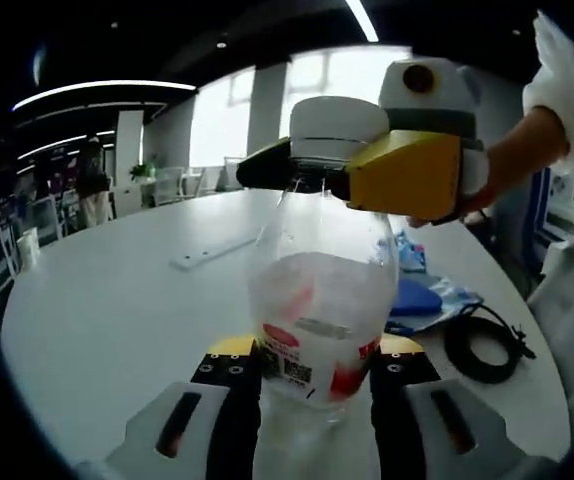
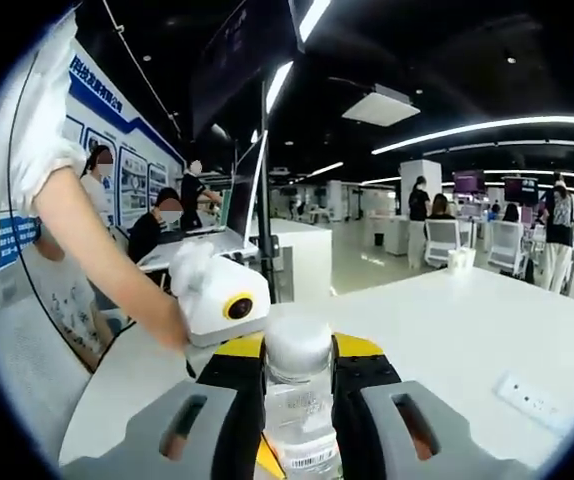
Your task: Arrange the tabletop items into an orderly group along one side of the table until the central work area is clear of visible clutter.
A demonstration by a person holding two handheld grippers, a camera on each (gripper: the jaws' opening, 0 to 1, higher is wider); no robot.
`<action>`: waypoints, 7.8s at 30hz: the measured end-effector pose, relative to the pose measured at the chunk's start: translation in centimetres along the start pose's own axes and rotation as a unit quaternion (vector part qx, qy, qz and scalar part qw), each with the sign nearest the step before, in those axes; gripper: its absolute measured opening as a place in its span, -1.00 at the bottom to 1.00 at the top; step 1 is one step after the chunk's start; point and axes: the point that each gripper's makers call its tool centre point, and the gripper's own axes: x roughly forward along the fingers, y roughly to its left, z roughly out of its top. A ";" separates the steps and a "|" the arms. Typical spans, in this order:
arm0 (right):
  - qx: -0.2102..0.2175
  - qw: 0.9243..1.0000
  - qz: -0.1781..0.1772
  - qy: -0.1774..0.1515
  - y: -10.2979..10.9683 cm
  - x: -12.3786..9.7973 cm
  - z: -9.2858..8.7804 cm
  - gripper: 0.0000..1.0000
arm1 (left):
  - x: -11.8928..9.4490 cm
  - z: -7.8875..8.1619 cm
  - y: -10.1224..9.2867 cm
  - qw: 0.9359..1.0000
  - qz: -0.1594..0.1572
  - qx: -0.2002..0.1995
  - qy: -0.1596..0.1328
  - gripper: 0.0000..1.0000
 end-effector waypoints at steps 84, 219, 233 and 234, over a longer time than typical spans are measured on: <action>0.023 0.992 -0.122 0.012 5.6 -8.2 2.8 0.20 | -7.5 6.9 -5.7 0.998 0.043 0.005 -0.051 0.62; 0.177 0.920 -0.341 0.080 -4.1 -40.5 -13.8 0.04 | 15.7 5.1 -18.4 0.997 0.010 -0.060 0.042 0.31; 0.187 0.916 -0.342 0.093 -6.5 -41.1 -15.5 0.02 | 17.4 4.5 -17.3 0.994 0.037 -0.086 0.050 0.19; 0.188 0.916 -0.341 0.097 -6.6 -41.1 -15.7 0.02 | 17.7 4.5 -17.1 0.994 0.041 -0.090 0.049 0.19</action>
